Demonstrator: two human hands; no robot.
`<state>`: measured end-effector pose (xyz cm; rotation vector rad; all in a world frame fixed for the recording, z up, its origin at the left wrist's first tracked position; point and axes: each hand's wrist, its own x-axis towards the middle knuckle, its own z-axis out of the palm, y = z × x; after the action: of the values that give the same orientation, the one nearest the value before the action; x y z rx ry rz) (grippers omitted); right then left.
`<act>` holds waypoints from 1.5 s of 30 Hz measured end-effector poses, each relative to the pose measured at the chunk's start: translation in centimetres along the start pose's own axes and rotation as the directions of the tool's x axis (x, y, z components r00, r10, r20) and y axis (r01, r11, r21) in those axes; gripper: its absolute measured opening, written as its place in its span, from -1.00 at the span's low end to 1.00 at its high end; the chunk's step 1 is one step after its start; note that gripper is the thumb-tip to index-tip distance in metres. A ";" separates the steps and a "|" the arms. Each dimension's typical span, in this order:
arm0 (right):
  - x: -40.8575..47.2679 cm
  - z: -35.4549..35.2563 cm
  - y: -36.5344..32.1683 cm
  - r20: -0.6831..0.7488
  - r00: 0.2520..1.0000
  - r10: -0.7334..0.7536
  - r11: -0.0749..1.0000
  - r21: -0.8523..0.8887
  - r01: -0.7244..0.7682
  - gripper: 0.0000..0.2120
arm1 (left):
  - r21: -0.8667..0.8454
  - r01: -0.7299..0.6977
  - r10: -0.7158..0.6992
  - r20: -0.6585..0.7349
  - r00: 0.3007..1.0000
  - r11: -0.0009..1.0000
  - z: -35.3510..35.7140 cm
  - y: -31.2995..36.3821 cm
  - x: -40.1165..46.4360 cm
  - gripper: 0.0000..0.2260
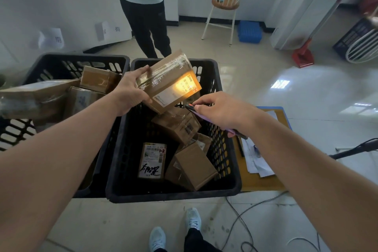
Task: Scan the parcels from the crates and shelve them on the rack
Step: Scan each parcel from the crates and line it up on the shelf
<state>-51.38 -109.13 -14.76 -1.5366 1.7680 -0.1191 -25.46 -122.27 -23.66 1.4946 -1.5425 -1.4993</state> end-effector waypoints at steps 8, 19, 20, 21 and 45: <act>0.1 0.1 0.0 0.004 1.000 -0.009 1.000 0.029 0.009 -0.69 | -0.016 0.064 -0.064 -0.034 0.997 0.998 1.1 0.2 0.3 0.03; 0.4 -0.1 -0.1 0.026 1.000 -0.012 0.999 0.049 0.011 -0.73 | -0.107 0.083 -0.090 -0.066 0.994 0.991 1.0 0.1 1.1 0.00; 0.4 -0.1 -0.1 0.023 1.000 -0.016 0.999 0.052 0.015 -0.73 | -0.114 0.083 -0.090 -0.065 0.994 0.990 1.0 0.2 1.1 0.00; 0.4 -0.1 -0.2 0.017 1.000 -0.020 0.998 0.062 0.019 -0.73 | -0.128 0.081 -0.089 -0.061 0.994 0.989 0.9 0.2 1.1 0.01; 2.7 8.8 -6.9 -0.594 0.788 0.163 0.869 0.465 0.171 -0.61 | -0.511 0.100 0.155 0.434 0.888 0.854 -6.5 -1.0 -9.0 -0.14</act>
<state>-40.50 -109.77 -18.52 -1.1702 1.9973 -1.1207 -16.94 -116.12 -20.06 0.8263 -1.2193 -2.1534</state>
